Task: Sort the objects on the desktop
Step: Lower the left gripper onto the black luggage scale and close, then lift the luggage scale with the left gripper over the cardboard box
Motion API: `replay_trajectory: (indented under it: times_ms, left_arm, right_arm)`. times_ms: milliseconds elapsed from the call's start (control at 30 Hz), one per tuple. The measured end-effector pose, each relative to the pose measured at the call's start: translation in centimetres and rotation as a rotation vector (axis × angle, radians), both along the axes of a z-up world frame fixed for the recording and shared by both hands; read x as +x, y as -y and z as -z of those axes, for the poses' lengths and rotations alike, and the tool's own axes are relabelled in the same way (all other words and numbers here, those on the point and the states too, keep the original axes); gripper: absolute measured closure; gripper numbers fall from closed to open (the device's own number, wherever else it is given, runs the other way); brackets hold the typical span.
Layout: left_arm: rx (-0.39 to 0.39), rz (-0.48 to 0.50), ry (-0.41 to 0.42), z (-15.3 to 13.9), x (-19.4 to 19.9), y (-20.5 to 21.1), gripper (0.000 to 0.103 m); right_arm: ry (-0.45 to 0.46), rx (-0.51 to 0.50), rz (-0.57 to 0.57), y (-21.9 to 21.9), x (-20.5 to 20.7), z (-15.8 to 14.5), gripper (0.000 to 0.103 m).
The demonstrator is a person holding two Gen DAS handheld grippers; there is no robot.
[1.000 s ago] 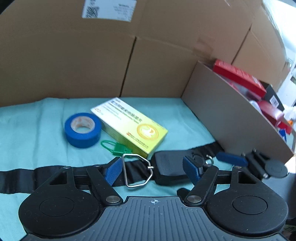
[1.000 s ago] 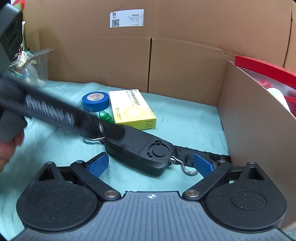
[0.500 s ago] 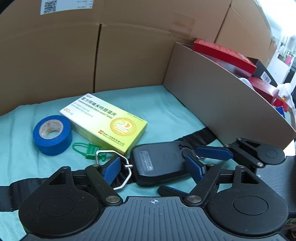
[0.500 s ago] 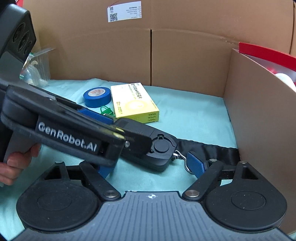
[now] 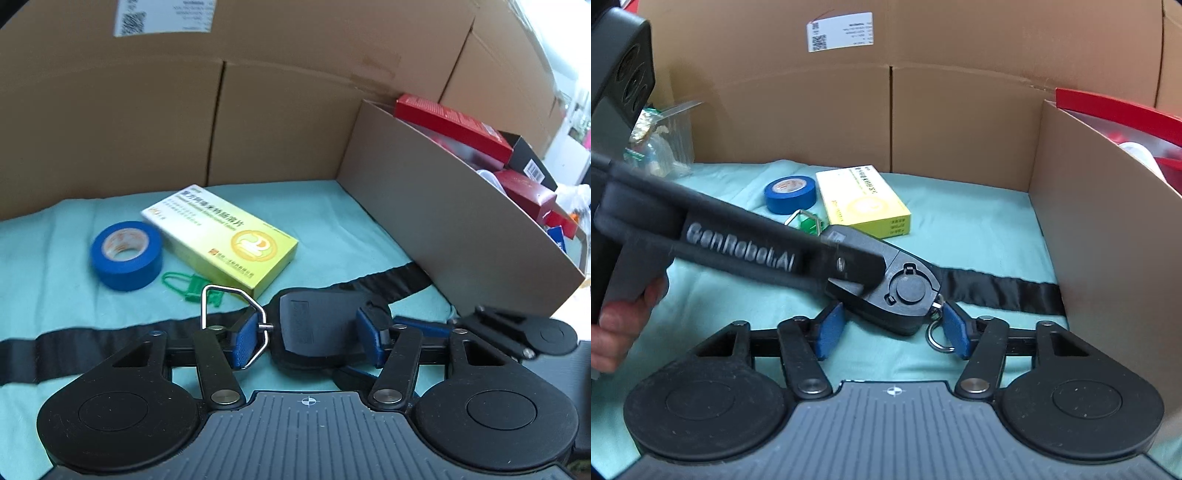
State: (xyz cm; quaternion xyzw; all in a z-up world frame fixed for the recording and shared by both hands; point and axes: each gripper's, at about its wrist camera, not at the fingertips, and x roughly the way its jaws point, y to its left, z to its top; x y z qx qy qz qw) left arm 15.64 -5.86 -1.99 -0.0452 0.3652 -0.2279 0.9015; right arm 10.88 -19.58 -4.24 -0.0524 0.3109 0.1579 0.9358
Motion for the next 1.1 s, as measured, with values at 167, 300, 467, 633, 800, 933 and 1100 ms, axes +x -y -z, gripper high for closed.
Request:
replay_trajectory:
  times_ms: [167,300,467,633,800,933,1100]
  left_arm:
    - [0.013,0.003,0.042,-1.0,-2.3,0.3,0.044]
    - [-0.013,0.004,0.08,-2.7,-4.1,0.3,0.044]
    - [-0.014,0.011,0.168,-5.6,-6.6,1.1,0.044]
    - [-0.031,0.029,0.233,-8.2,-8.4,2.1,0.044]
    - [-0.046,0.063,0.287,-10.8,-9.2,4.0,0.044]
    - [-0.049,0.104,0.322,-12.3,-9.2,6.4,0.044]
    - [-0.068,0.166,0.348,-13.6,-8.7,10.3,0.044]
  right_arm:
    - [0.022,0.004,0.008,-0.3,-2.2,-0.8,0.042]
    - [0.073,0.001,0.015,-0.1,-4.0,-2.3,0.042]
    - [0.156,0.005,0.033,0.4,-6.4,-4.7,0.042]
    - [0.23,0.012,0.053,1.4,-8.2,-6.8,0.042]
    - [0.303,0.016,0.083,3.2,-9.5,-8.9,0.042]
    - [0.342,0.025,0.124,5.4,-10.2,-10.2,0.042]
    - [0.385,0.023,0.195,8.7,-10.5,-11.2,0.042]
